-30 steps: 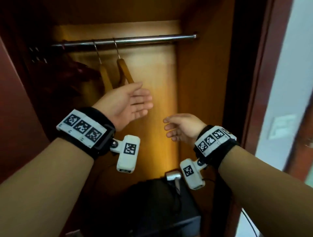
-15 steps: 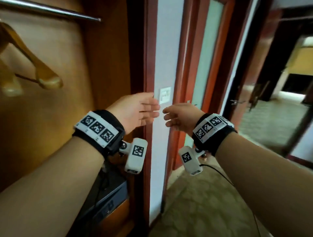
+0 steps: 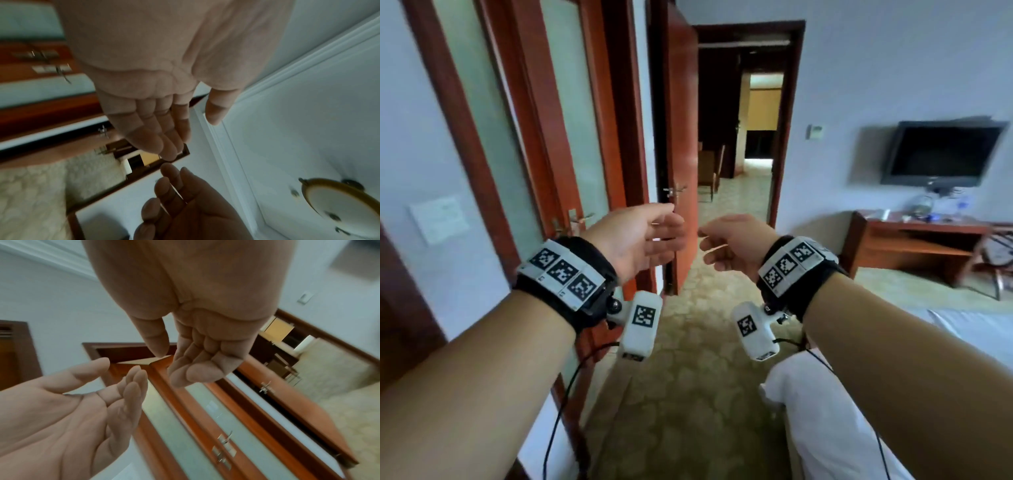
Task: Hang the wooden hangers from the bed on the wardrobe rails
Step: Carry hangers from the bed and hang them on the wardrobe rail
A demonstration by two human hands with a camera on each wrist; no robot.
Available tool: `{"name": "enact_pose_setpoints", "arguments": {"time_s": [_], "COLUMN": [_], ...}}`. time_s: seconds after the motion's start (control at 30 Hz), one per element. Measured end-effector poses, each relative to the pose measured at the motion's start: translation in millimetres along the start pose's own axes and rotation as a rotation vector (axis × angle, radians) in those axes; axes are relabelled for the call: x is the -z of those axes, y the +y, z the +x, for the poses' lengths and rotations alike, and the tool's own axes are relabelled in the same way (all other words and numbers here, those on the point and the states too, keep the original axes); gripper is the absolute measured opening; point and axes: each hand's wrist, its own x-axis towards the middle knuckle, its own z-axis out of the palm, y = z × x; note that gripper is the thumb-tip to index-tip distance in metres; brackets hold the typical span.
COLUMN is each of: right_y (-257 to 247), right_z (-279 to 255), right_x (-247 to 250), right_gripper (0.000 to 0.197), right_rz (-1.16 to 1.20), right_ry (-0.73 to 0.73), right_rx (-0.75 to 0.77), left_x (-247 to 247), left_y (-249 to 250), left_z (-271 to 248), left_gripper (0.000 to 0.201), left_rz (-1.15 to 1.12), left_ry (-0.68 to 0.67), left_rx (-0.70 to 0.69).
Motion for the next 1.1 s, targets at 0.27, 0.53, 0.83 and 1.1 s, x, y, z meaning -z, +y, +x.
{"name": "enact_pose_setpoints", "arguments": {"time_s": [0.27, 0.53, 0.83, 1.1], "right_y": [52.6, 119.9, 197.2, 219.6], "right_z": [-50.5, -142.0, -255.9, -367.7], "right_x": [257.4, 441.9, 513.1, 480.7], "right_gripper": [0.019, 0.010, 0.009, 0.010], "right_rz": [0.107, 0.198, 0.270, 0.349], "right_ry": [0.377, 0.808, 1.338, 1.775], "right_rx": [-0.086, -0.236, -0.435, -0.606], "left_x": [-255.3, -458.0, -607.5, -677.6], "left_y": [-39.9, -113.1, -203.3, -246.1], "left_z": [87.9, 125.4, 155.4, 129.2], "left_gripper": [0.022, 0.022, 0.020, 0.022], "left_rz": [0.124, 0.245, 0.312, 0.340], "left_ry": [-0.318, -0.669, -1.042, -1.325], "left_rx": [0.099, 0.246, 0.405, 0.506]}}
